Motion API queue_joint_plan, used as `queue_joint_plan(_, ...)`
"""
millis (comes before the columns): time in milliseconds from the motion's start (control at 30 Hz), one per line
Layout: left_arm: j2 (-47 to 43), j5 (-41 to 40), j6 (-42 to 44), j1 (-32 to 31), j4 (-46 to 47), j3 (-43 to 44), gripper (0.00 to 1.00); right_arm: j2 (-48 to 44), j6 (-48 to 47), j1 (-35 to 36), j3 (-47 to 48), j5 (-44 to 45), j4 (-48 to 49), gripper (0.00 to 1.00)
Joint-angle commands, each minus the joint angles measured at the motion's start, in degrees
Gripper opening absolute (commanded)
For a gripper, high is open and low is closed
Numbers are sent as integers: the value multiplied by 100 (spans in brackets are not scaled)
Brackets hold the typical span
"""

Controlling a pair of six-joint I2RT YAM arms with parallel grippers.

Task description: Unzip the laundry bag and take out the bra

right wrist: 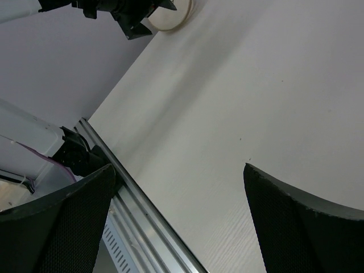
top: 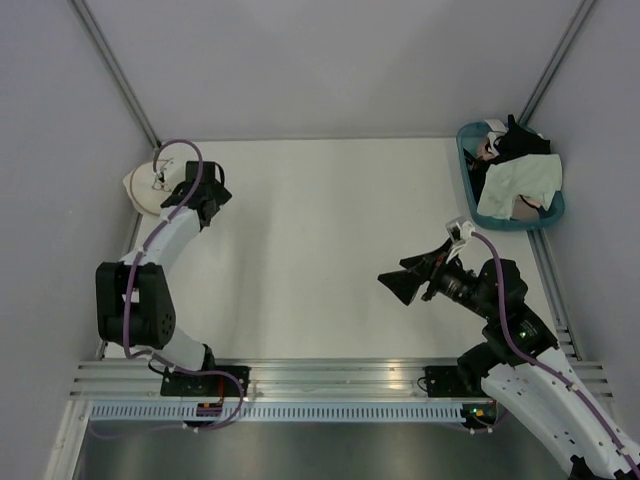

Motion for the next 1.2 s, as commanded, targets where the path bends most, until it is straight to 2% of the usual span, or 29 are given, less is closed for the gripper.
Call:
queue_joint_plan(0, 378, -1244, -37, 403, 33, 585, 100, -60, -93, 32, -1, -59, -291, 98)
queue_joint_plan(167, 1256, -1500, -503, 1107, -142, 902, 99, -51, -14, 32, -124, -85, -396, 98)
queue_joint_plan(300, 1784, -1238, -819, 1652, -195, 1165, 99, 142, 118, 32, -151, -190, -432, 98)
queue_joint_plan(533, 2602, -1000, -1101, 1987, -160, 1938, 99, 485, 57, 32, -54, -129, -844, 98)
queue_joint_plan(800, 3262, -823, -873, 2180, 261, 3064, 99, 775, 215, 32, -133, 73, -827, 98)
queue_joint_plan(900, 3578, -719, -794, 2277, 279, 3441, 95, 863, 267, 32, -125, 108, -757, 98)
queue_joint_plan(1000, 3789, -359, -715, 2400, 384, 3618, 70, 898, 285, 32, -98, 152, -713, 98)
queue_joint_plan(1033, 3824, -271, -714, 2426, 402, 3636, 57, 907, 285, 32, -89, 161, -713, 98)
queue_joint_plan(1100, 3860, -86, -706, 2497, 446, 3627, 41, 942, 268, 32, -63, 170, -722, 98)
queue_joint_plan(1133, 3869, -59, -706, 2506, 464, 3627, 24, 951, 242, 32, -54, 170, -765, 98)
queue_joint_plan(1167, 3877, -59, -679, 2514, 473, 3618, 14, 960, 233, 32, -37, 187, -783, 98)
